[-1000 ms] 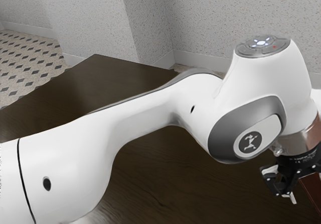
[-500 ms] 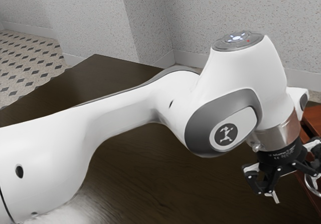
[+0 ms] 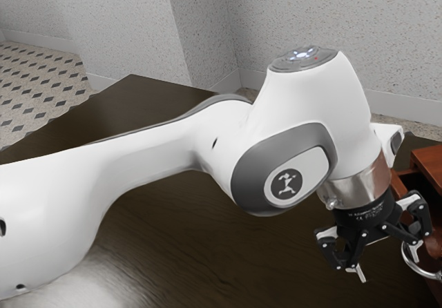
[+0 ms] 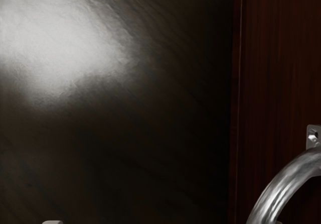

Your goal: Pull the drawer handle with one arm to open the drawer

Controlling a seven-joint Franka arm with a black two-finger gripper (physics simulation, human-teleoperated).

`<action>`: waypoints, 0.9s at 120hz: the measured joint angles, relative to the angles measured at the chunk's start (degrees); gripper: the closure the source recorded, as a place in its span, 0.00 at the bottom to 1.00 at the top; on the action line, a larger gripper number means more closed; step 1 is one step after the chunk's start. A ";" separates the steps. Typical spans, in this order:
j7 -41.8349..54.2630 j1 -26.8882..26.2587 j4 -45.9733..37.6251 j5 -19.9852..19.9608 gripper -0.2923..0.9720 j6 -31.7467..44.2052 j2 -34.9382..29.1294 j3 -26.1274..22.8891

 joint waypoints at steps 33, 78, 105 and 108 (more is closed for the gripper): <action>0.06 -0.03 -2.71 0.32 0.38 0.89 -2.28 -0.01; 0.08 -0.11 -6.46 1.58 0.38 1.99 -5.78 -0.01; 0.05 -0.17 -8.78 2.28 0.38 2.89 -7.86 0.04; 0.04 -0.19 -9.01 2.36 0.38 2.95 -8.15 0.03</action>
